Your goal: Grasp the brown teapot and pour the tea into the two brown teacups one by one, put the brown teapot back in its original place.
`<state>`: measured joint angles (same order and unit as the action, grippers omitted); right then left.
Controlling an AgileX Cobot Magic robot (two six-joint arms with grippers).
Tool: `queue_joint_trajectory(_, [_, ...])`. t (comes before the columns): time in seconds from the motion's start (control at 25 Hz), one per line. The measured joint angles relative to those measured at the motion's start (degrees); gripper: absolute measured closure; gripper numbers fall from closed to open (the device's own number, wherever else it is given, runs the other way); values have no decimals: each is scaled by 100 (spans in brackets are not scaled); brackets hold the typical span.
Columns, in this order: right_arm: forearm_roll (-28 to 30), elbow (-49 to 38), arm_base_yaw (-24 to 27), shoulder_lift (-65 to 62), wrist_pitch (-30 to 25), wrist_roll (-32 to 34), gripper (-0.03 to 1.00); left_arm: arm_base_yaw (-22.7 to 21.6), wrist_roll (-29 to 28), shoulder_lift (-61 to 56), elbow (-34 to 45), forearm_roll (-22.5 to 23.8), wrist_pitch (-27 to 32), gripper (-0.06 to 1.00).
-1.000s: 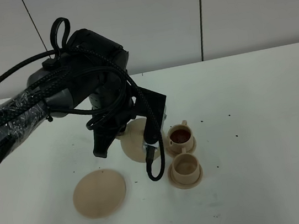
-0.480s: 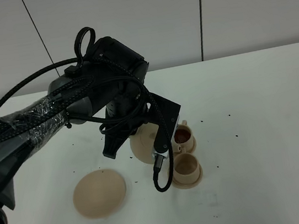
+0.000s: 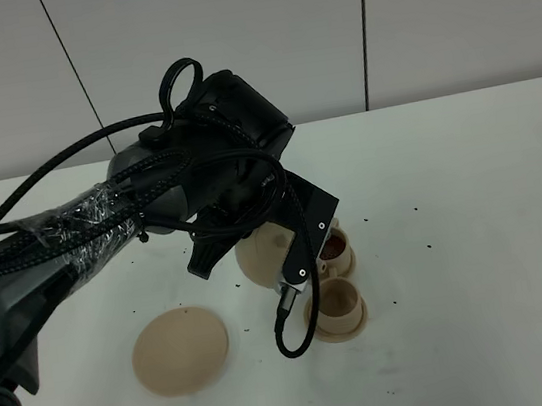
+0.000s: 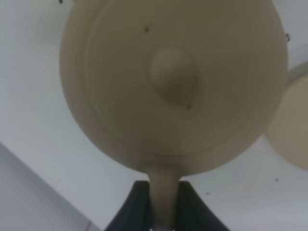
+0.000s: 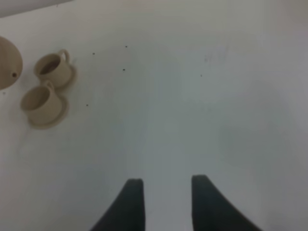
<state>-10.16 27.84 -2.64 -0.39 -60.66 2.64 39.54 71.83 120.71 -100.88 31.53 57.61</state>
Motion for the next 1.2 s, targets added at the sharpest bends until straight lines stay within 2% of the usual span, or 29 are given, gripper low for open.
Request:
queue_joint_trajectory(0.36, [0,0,0,0,0,0,73,11,0,0,0,47,-53,78])
queue_joint_trajectory(0.64, [0,0,0,0,0,0,73,11,12,0,0,-121,-176,78])
queue_joint_trajectory(0.92, [0,0,0,0,0,0,73,48,540,0,0,-77,-190,78])
queue_joint_trajectory(1.2, [0,0,0,0,0,0,73,77,600,0,0,112,-196,78])
